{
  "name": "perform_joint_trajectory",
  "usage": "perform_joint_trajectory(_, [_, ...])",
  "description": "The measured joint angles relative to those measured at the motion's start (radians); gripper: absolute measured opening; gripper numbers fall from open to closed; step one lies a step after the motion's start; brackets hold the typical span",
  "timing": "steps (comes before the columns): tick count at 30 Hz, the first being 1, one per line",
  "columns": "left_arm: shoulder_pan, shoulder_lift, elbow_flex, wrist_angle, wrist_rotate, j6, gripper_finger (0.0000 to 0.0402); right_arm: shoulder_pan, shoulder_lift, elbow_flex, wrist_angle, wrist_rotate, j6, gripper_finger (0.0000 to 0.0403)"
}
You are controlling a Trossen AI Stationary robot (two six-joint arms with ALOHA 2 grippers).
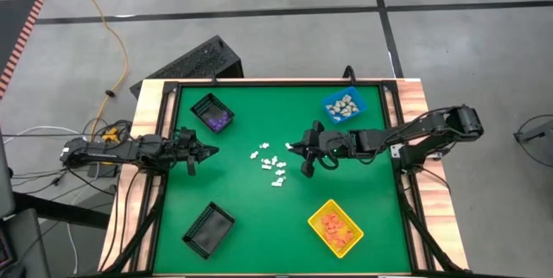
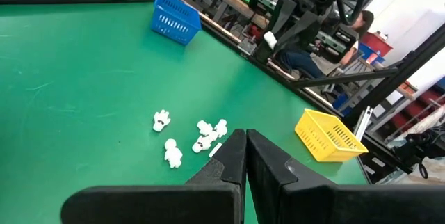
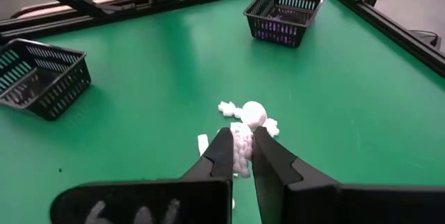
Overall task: Sort Halloween decoration
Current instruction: Put the white skeleton toy into the bottom black basket
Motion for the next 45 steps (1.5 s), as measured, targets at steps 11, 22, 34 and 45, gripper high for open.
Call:
perform_joint_trajectory(11, [0.000,0.000,0.000,0.000,0.000,0.000,0.0000,0.000,0.002,0.000,0.156,-0.079,0.024,0.0049])
perform_joint_trajectory(22, [0.000,0.000,0.000,0.001,0.006,-0.013,0.0000,0.009,0.037,0.089,0.233,-0.113,0.050,0.0049])
perform_joint_trajectory(34, [-0.001,0.000,-0.001,0.006,0.049,-0.042,0.0000,0.085,0.348,0.456,0.112,-0.168,-0.059,0.0049])
perform_joint_trajectory(45, [0.000,0.007,0.000,-0.008,0.092,-0.036,0.0000,0.129,0.674,0.824,0.080,-0.217,-0.052,0.0049])
